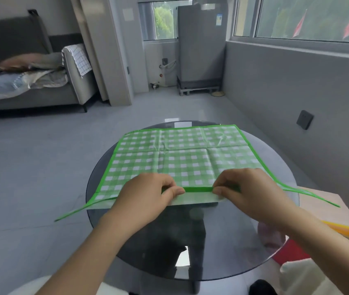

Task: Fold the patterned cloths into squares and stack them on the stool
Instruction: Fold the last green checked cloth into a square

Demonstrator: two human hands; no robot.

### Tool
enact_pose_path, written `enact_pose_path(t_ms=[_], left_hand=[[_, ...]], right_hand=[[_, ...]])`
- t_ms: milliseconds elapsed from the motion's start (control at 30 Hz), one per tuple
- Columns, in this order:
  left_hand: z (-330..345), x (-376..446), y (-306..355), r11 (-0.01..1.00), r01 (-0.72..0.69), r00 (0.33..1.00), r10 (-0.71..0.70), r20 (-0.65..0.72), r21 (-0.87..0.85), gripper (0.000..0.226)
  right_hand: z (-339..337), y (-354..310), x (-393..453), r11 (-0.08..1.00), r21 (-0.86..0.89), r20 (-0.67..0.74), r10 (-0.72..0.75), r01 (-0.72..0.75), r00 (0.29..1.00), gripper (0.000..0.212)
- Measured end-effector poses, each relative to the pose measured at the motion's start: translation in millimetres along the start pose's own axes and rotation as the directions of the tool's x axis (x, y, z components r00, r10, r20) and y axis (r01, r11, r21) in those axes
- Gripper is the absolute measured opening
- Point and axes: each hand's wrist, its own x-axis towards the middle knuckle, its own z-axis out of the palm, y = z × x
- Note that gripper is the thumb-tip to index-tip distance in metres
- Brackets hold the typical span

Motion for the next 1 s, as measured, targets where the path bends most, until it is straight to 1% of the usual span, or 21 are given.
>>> enact_pose_path(t_ms=[67,167,233,300,467,567,700,833,867,933,967,1000], left_hand=[[-9.8,5.8,2.4,1.0,-0.009,1.0,0.009,0.018,0.014,0.029],[-22.2,17.5,7.3,0.999,-0.037,0.998,0.035,0.055,0.035,0.03],[-26.1,28.8,9.3,0.997,-0.05,0.997,0.047,0.058,0.064,0.03],[-23.0,43.6,7.9,0.989,-0.068,0.997,0.064,0.036,0.128,0.031],[12.0,87.8,-12.1,0.989,-0.033,0.999,0.028,0.033,0.147,0.029],[38.1,108.4,-25.0,0.988,-0.024,0.999,0.019,0.035,0.149,0.028],[64.2,125.8,-36.0,0.988,-0.01,1.0,0.012,-0.012,0.153,0.027],[82.0,124.1,-36.4,0.975,-0.028,0.999,0.035,-0.025,0.222,0.037],[86.2,119.7,-33.7,0.973,-0.037,0.999,0.039,-0.003,0.229,0.039],[94.8,109.1,-25.4,0.978,-0.041,0.996,0.023,0.089,0.203,0.045],[98.6,103.2,-21.1,0.981,-0.043,0.991,0.017,0.136,0.188,0.054],[101.9,97.5,-17.6,0.982,-0.053,0.986,0.023,0.165,0.181,0.068]], right_hand=[[-11.8,-3.4,6.3,0.999,-0.044,0.055,0.01,-0.008,0.998,0.011],[-30.0,-6.9,16.2,0.993,-0.114,0.121,0.025,-0.011,0.992,0.008],[-36.3,-6.0,26.0,0.986,-0.168,0.122,0.028,-0.007,0.992,0.006],[-34.5,-1.5,39.3,0.974,-0.224,0.087,0.039,-0.019,0.995,0.006],[3.1,26.0,80.6,0.97,-0.242,0.028,0.038,-0.03,0.999,0.012],[29.7,49.4,103.6,0.966,-0.253,0.035,0.069,-0.058,0.997,0.016],[53.8,75.4,125.6,0.968,-0.227,0.046,0.126,-0.112,0.991,0.018],[69.5,85.5,137.5,0.975,-0.189,0.037,0.127,-0.118,0.991,0.018],[72.6,86.6,139.1,0.975,-0.191,0.029,0.121,-0.113,0.992,0.017],[77.3,89.0,141.7,0.974,-0.2,0.016,0.114,-0.108,0.993,0.018],[78.6,90.3,142.8,0.973,-0.204,0.009,0.112,-0.108,0.994,0.018],[79.4,91.5,143.7,0.972,-0.209,-0.001,0.111,-0.109,0.994,0.018]])
